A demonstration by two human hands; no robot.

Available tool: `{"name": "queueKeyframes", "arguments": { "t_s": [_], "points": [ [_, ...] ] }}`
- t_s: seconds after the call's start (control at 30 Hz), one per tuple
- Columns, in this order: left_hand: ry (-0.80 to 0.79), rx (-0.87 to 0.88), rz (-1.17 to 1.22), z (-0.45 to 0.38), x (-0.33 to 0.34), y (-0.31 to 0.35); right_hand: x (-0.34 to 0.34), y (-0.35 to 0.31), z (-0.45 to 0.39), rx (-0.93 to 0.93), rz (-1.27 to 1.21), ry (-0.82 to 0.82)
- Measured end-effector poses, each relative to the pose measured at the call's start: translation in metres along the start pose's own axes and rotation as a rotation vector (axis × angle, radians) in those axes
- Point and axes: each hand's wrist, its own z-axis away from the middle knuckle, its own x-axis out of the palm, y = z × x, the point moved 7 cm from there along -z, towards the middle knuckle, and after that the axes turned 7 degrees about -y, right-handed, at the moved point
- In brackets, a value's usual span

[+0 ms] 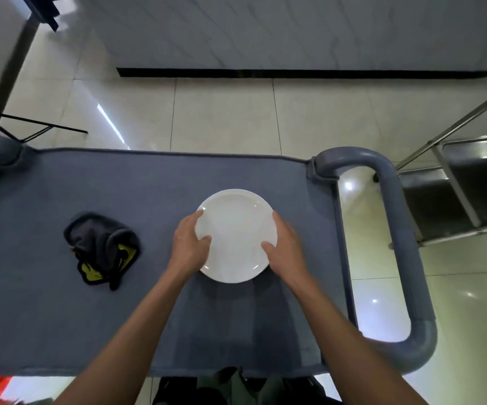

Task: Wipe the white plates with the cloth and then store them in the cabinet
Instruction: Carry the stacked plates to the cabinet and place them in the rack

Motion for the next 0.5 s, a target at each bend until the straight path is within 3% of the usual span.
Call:
{"name": "queueKeyframes", "arguments": {
  "t_s": [0.5],
  "points": [
    [0.014,0.070,-0.018,-0.015,0.003,0.011,-0.001,0.008,-0.009,0.197,-0.189,0.097]
  ]
}}
